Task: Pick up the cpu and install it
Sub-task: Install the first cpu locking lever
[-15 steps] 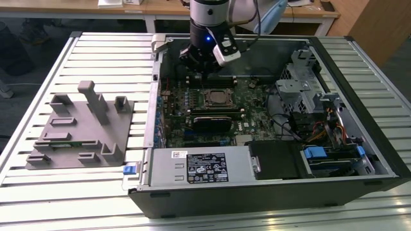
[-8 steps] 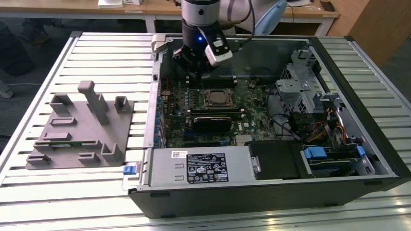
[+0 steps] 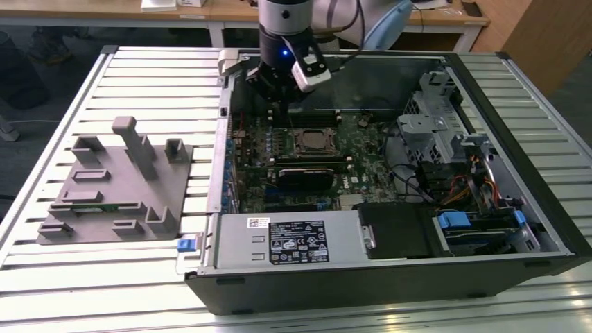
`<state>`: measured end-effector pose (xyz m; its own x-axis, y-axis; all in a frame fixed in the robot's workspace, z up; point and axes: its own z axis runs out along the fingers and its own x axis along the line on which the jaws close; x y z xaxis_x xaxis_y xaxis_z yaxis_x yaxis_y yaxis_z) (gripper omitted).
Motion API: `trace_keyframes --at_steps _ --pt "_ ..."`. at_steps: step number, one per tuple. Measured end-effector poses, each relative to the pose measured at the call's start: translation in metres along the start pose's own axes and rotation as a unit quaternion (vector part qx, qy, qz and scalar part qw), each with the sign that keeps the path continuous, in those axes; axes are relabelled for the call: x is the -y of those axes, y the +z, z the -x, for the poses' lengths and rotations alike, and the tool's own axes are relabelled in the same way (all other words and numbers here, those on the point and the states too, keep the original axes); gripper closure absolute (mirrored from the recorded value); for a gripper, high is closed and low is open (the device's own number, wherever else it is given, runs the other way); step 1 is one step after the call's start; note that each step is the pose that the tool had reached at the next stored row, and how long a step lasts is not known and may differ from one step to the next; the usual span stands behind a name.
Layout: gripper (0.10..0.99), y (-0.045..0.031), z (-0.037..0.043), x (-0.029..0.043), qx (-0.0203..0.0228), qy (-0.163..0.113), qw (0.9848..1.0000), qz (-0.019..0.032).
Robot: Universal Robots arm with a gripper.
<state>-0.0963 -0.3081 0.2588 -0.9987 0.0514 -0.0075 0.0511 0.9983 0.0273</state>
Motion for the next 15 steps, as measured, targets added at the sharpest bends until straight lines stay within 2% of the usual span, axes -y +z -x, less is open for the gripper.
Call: trace_keyframes --at_steps 7,15 --pt "0.98 0.002 -0.0052 -0.0078 0.0 0.0 1.0 0.0" --pt "0.98 0.0037 -0.0062 -0.0203 0.0 0.0 1.0 0.0"
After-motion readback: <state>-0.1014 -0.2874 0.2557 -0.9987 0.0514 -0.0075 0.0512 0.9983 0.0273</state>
